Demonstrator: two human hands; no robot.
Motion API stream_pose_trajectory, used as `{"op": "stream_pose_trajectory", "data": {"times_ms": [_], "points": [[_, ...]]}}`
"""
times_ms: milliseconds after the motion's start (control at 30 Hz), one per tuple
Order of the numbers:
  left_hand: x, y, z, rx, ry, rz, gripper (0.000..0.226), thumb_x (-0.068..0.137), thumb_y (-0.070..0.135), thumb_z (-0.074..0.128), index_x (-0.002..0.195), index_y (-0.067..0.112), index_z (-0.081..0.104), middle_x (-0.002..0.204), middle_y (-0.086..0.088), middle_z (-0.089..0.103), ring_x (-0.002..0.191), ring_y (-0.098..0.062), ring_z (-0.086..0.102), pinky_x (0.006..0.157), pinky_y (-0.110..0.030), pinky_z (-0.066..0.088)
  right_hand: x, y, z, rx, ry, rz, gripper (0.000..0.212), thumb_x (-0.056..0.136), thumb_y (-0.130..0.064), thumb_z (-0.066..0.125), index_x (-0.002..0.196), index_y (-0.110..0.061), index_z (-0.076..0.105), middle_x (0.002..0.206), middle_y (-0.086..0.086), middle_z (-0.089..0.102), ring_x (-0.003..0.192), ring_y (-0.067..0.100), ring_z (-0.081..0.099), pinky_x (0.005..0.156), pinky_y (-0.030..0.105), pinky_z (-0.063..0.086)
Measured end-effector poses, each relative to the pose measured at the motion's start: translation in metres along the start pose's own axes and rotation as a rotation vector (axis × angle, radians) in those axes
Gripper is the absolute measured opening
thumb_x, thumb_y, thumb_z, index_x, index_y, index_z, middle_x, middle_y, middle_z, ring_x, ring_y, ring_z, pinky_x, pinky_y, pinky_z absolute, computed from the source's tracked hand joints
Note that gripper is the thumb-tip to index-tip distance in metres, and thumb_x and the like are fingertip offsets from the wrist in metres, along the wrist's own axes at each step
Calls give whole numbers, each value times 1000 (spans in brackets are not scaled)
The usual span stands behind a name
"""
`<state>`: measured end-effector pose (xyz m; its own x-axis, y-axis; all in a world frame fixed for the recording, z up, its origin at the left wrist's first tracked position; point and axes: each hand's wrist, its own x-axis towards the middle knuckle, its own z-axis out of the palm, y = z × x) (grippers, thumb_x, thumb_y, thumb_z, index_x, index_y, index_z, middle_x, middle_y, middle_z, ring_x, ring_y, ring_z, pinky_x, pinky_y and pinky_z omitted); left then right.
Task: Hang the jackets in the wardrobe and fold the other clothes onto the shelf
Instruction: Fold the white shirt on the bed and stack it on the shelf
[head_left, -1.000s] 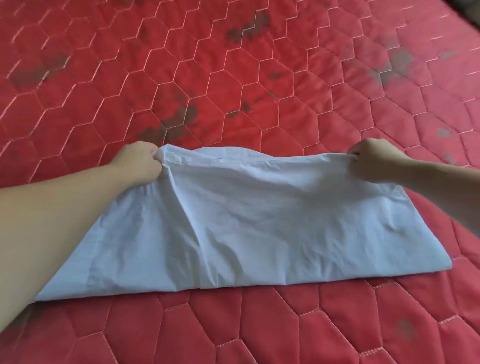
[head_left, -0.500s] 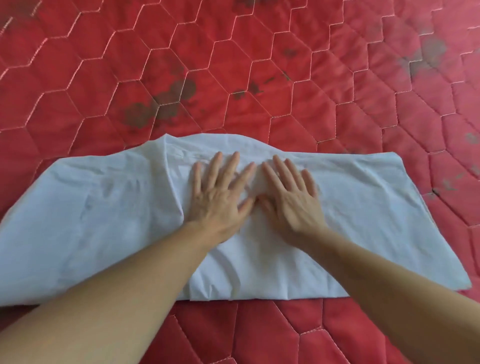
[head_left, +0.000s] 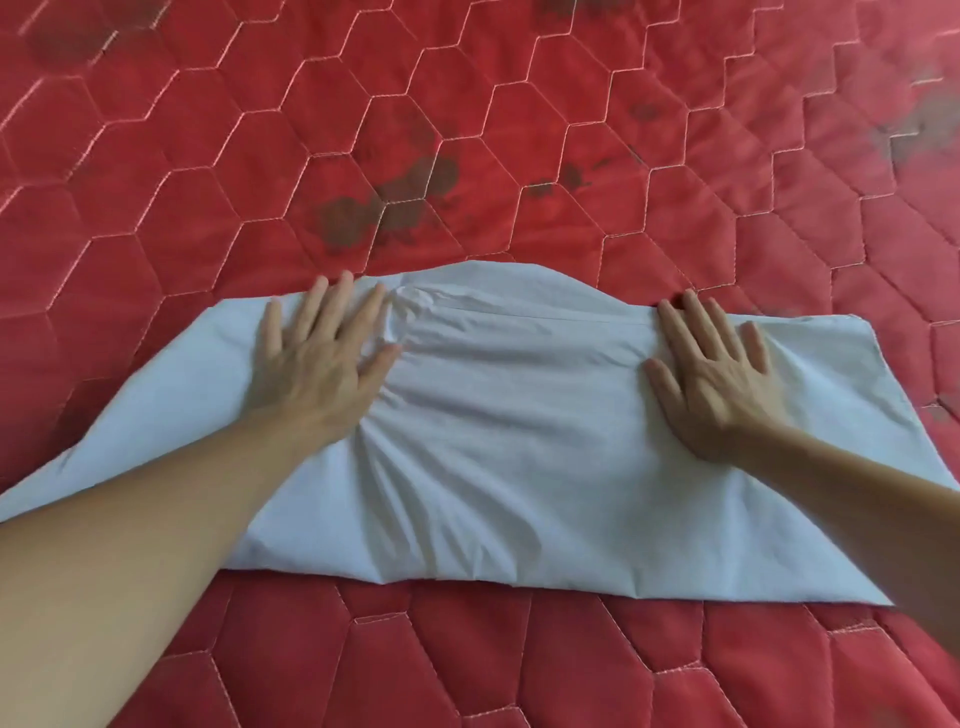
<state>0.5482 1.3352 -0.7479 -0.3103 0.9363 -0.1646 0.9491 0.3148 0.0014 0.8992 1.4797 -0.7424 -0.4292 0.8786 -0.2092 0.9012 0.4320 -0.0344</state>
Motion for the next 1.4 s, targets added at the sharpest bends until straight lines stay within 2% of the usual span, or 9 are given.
{"op": "stream_pose_trajectory", "data": {"times_ms": [133, 333, 633, 767, 933, 1033, 1133, 1267, 1400], "points": [[-47, -47, 8, -20, 19, -90, 69, 91, 62, 12, 153, 34, 22, 162, -1, 18, 150, -18, 13, 118, -46, 6, -11, -43, -7, 63, 19, 9, 76, 87, -55, 13, 155, -20, 12, 164, 7, 4, 151, 23, 3, 120, 52, 2], [-103, -71, 11, -66, 17, -185, 72, 89, 62, 16, 153, 30, 26, 161, -3, 22, 149, -20, 16, 119, -44, 7, -89, -189, 13, 105, 52, -534, 67, 91, -53, 38, 152, -24, 29, 160, 6, 23, 147, 26, 21, 117, 51, 13], [-152, -104, -6, -184, 132, -482, 79, 88, 66, 45, 149, 18, 29, 148, -10, 41, 133, -33, 35, 108, -47, 24, -123, -171, 26, -7, -62, -511, 80, 86, -75, 30, 153, -32, 24, 161, 0, 20, 148, 22, 17, 117, 48, 8], [-154, -122, -19, -108, -67, -536, 79, 83, 73, 45, 137, 17, 41, 131, -14, 53, 120, -35, 48, 97, -47, 36, -135, -185, 23, -17, 49, -570, 56, 91, -48, 37, 144, -30, 45, 151, 1, 42, 137, 27, 42, 109, 54, 33], [-163, -153, -37, -729, -321, -619, 37, 82, 47, 72, 84, 12, 57, 96, -9, 65, 79, -22, 56, 65, -34, 43, -136, -194, 19, 73, 90, -517, 48, 86, -25, 38, 130, -25, 59, 137, -3, 58, 126, 25, 54, 97, 52, 44], [-174, -165, -48, -1063, -444, -736, 31, 78, 23, 78, 103, 9, 67, 105, -11, 69, 97, -27, 66, 90, -42, 53, -154, -195, 17, 24, -25, -477, 58, 88, -40, 32, 141, -24, 47, 149, -3, 44, 138, 24, 41, 109, 51, 32], [-185, -161, -69, -1213, -409, -776, 40, 64, 14, 72, 103, 6, 67, 101, -17, 70, 84, -32, 68, 81, -45, 56, -174, -214, 9, 47, -89, -442, 77, 87, -62, 28, 152, -21, 27, 160, -2, 22, 149, 19, 17, 120, 46, 10], [-186, -129, -108, -1313, -345, -646, 30, 77, 3, 57, 104, 14, 65, 87, -9, 65, 71, -25, 63, 59, -31, 53, -187, -277, -26, 550, -131, -240, 73, 88, -67, 38, 149, -27, 31, 154, -7, 32, 141, 12, 30, 115, 38, 25], [-180, -65, -139, -1233, -302, -412, 24, 75, 8, 59, 97, 17, 62, 87, 1, 62, 82, -17, 59, 67, -28, 46, -169, -317, -74, 1429, -457, 225, 61, 87, -64, 51, 138, -31, 45, 137, -8, 51, 117, 15, 56, 99, 38, 46]]}}
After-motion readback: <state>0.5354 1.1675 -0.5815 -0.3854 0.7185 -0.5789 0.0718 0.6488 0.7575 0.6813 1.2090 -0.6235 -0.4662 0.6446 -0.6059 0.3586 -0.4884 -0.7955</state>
